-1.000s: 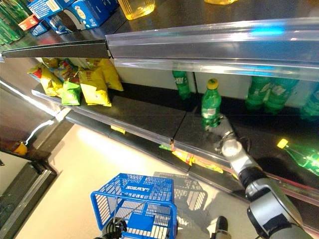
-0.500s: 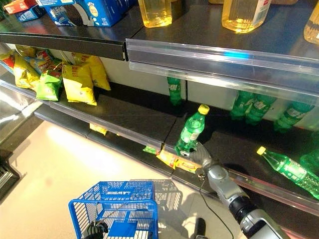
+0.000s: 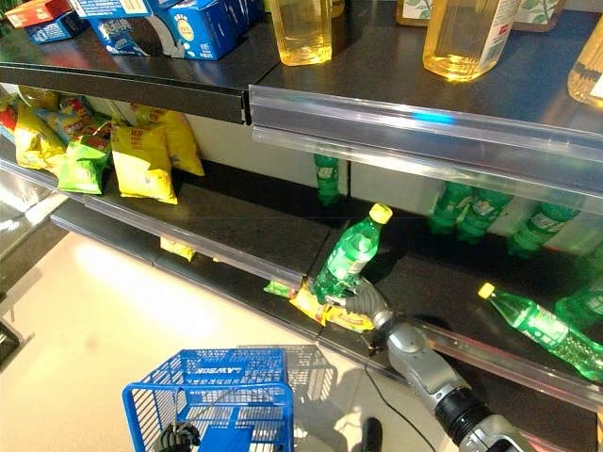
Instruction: Pick up the snacks into the basket
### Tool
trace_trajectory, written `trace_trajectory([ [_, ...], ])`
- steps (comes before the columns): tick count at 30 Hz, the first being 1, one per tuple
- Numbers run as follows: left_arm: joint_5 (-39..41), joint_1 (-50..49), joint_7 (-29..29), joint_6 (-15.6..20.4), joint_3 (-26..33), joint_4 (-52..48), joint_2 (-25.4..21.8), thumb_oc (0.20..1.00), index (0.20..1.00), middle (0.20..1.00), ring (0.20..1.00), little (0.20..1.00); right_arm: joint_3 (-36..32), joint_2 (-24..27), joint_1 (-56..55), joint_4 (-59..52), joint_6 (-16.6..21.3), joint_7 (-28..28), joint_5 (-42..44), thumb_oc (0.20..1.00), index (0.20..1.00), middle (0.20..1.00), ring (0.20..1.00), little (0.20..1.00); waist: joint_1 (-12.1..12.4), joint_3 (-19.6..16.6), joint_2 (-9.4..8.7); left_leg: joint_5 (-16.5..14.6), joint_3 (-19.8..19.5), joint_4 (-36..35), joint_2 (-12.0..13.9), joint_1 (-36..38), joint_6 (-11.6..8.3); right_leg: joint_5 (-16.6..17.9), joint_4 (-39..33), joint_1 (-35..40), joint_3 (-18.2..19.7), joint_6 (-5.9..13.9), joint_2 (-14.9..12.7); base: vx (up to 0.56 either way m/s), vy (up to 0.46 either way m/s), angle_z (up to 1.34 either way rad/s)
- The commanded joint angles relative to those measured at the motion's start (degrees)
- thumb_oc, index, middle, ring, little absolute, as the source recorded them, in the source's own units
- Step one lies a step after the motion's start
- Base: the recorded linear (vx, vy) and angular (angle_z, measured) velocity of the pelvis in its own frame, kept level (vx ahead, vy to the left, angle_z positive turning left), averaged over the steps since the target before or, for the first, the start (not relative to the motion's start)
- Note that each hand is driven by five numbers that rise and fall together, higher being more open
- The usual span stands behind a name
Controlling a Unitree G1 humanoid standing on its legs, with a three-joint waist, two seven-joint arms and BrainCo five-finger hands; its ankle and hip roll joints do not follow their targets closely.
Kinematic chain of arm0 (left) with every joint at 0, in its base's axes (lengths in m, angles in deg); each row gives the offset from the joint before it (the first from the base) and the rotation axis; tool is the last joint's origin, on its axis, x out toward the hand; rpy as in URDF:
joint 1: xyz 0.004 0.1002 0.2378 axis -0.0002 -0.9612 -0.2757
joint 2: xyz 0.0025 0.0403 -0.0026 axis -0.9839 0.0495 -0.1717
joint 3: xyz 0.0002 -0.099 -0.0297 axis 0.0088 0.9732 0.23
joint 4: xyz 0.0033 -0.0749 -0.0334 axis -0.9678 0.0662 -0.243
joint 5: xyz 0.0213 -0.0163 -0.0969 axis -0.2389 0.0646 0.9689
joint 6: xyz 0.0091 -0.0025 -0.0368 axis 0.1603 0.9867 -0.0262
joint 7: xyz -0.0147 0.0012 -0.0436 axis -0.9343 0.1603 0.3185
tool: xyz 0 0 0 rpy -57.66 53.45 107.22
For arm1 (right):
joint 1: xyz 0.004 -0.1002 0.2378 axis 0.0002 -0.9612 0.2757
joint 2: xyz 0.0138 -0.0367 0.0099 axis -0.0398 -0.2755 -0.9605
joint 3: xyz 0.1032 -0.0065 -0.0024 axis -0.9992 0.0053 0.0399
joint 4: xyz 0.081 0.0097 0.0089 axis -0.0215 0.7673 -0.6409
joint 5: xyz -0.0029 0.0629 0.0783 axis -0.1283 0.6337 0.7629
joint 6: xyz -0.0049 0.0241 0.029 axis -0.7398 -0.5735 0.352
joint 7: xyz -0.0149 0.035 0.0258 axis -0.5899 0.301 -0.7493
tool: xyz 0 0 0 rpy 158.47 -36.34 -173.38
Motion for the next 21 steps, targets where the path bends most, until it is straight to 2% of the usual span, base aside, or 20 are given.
trace_trajectory([
  [1, -3.58, -4.81, 1.75, -0.72, 1.14, 1.49, -4.37, 0.2, 0.2, 0.2, 0.2, 0.2, 0.28, -0.78, 0.69, -10.79, 6.45, 1.51, 1.55, 0.2, 0.2, 0.2, 0.2, 0.2, -0.64, -2.9, -4.16, -1.08, 0.78, 0.98, -1.32, -2.01, -0.22, 1.72, -7.09, 4.78, 4.2, 7.79, -3.78, 0.0, 0.0, 0.0],
  [11, -3.51, -4.48, 2.24, -0.41, 1.28, -1.37, -4.02, 0.2, 0.2, 0.2, 0.2, 0.2, 1.83, 1.72, -4.91, -14.06, 5.93, 3.73, -3.53, 0.2, 0.2, 0.2, 0.2, 0.2, -1.54, -2.72, -4.47, -1.11, 0.94, 0.75, -1.07, -1.94, -0.33, 1.49, -6.98, 4.62, 3.97, 7.95, -3.74, 0.0, 0.0, 0.0],
  [17, -1.77, -1.75, 3.09, 0.42, -0.29, -7.27, -4.4, 0.2, 0.2, 0.2, 0.2, 0.2, 2.57, 1.58, -7.02, -13.22, 5.59, 4.18, -5.53, 0.2, 0.2, 0.2, 0.2, 0.2, -2.09, -2.26, -4.84, -1.02, 0.97, 0.51, -0.92, -1.83, -0.34, 1.45, -6.73, 4.5, 3.93, 8.08, -3.65, 0.0, 0.0, 0.0],
  [21, -0.16, 0.6, 3.37, 0.87, -2.57, -16.41, -5.85, 0.2, 0.2, 0.2, 0.2, 0.2, 3.11, 1.93, -7.49, -13.72, 5.14, 4.53, -7.6, 0.2, 0.2, 0.2, 0.2, 0.2, -2.68, -2.27, -5.32, -1.15, 1.12, 0.3, -0.75, -1.61, -0.25, 1.42, -6.54, 4.33, 4.11, 8.14, -3.55, 0.0, 0.001, -0.03],
])
